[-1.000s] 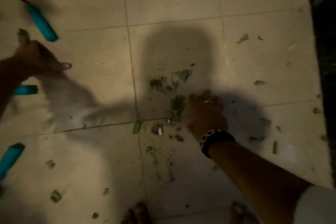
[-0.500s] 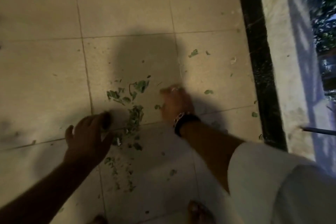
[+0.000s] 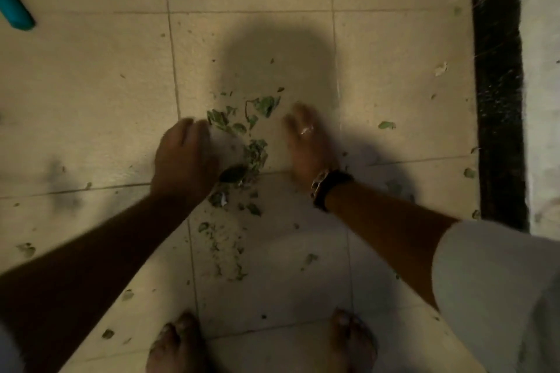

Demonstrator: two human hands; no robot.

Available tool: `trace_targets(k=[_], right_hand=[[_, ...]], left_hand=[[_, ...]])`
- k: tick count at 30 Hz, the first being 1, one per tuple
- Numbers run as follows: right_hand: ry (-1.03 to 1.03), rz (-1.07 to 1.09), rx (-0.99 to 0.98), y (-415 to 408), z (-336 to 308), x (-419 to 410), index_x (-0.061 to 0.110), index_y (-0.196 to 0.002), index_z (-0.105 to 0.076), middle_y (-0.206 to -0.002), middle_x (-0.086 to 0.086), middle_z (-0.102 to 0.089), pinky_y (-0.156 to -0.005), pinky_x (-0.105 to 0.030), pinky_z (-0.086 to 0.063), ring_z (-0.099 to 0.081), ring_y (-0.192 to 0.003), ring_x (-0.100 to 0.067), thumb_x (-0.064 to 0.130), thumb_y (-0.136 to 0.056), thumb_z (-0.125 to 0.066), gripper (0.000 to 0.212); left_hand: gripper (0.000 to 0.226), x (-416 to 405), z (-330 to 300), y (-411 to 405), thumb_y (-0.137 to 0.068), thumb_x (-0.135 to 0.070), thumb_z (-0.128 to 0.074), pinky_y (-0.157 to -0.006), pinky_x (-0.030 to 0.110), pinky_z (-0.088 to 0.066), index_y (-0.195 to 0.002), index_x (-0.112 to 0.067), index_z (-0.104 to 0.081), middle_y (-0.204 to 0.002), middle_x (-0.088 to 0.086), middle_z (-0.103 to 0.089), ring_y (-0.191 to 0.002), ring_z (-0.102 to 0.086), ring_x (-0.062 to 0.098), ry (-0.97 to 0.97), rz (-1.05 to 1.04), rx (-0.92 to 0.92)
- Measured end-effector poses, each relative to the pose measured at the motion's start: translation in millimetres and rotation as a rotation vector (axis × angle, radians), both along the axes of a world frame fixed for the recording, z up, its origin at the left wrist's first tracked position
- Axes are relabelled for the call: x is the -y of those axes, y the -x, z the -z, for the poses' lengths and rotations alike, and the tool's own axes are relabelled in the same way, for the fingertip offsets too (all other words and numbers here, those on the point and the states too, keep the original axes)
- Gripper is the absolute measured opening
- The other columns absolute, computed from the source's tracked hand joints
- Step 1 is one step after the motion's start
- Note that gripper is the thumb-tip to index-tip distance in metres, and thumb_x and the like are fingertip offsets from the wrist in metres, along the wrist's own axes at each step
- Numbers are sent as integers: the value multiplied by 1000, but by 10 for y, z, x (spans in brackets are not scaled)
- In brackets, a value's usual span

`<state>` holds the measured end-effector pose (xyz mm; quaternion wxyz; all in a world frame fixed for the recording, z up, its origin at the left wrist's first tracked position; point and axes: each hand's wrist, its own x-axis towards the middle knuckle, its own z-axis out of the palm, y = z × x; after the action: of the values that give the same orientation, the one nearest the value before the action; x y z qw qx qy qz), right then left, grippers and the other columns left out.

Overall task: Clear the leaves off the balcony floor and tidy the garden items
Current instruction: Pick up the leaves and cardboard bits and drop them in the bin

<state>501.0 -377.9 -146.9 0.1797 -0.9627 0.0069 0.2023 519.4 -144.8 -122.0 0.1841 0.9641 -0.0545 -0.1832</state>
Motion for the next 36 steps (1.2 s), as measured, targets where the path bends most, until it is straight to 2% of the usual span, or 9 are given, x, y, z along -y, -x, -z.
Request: trace_targets(k=[4,8,11,16,21,27,30,33,36], right_hand=[[-280,-105,136,439,-63,-173,1,-133,-54,-142,-22,-47,-111,-46,-34,-42,-133,-41,-10,-76,-37,61],[55,388,378,237,17,616,8,-122,-61,-123,-16,-59,-95,-45,-50,-54,-115,-32,7,-84,-35,47],[270,647,221,129,40,1141,12,-119,-53,-126,-15,-52,-82,-49,-54,-49,-112,-34,18,-85,-35,39],[244,282,-31,473,-2,462,10,-150,-26,-160,-20,-10,-121,-44,-11,-8,-147,-40,11,-89,-47,65],[-252,-206,-119,1217,-318,-354,14,-148,-34,-156,-19,-27,-118,-45,-16,-18,-145,-39,-9,-77,-46,77],[384,691,44,1168,-210,1047,24,-125,-51,-123,-6,-54,-84,-41,-51,-52,-111,-31,17,-80,-59,46],[473,898,-322,1261,-162,1312,21,-135,-35,-140,-15,-39,-99,-46,-41,-40,-125,-37,32,-85,-60,57],[408,684,-433,1432,29,814,14,-154,-4,-159,-21,-5,-119,-50,-6,-3,-146,-41,45,-90,-52,86],[205,454,-359,1641,-81,-18,17,-155,0,-159,-23,4,-119,-52,4,8,-145,-44,30,-87,-54,87]], left_hand=[[76,560,82,-542,-85,-29,-62,-113,52,-34,-150,-7,-29,-152,20,-33,-138,-33,41,28,192,66],[84,910,228,-674,-90,-40,-56,-119,54,-15,-156,-23,-8,-165,6,-5,-149,-6,36,-124,546,-42],[81,825,289,-329,-90,-49,-52,-118,54,-8,-156,-24,-11,-165,5,3,-150,1,36,-203,784,-1],[78,285,158,426,-86,-44,-61,-117,53,-16,-154,-23,-27,-164,5,-13,-149,-13,36,-173,833,-18],[58,-155,-66,547,-78,-25,-75,-104,55,-43,-133,-20,-59,-140,12,-54,-131,-48,38,-89,824,20],[80,28,1,-291,-84,-59,-59,-110,63,-30,-146,-18,-31,-155,20,-29,-140,-26,47,-191,459,82],[105,229,184,-465,-70,-92,-28,-115,59,-27,-148,-23,-19,-158,18,-20,-144,-17,44,-278,433,-54],[95,483,240,-132,-78,-71,-57,-116,56,-27,-150,-20,-22,-160,18,-12,-144,-12,46,-272,425,-110],[96,596,208,426,-78,-57,-65,-112,59,-31,-153,-20,-18,-162,15,-7,-144,-13,46,-249,542,-118]])
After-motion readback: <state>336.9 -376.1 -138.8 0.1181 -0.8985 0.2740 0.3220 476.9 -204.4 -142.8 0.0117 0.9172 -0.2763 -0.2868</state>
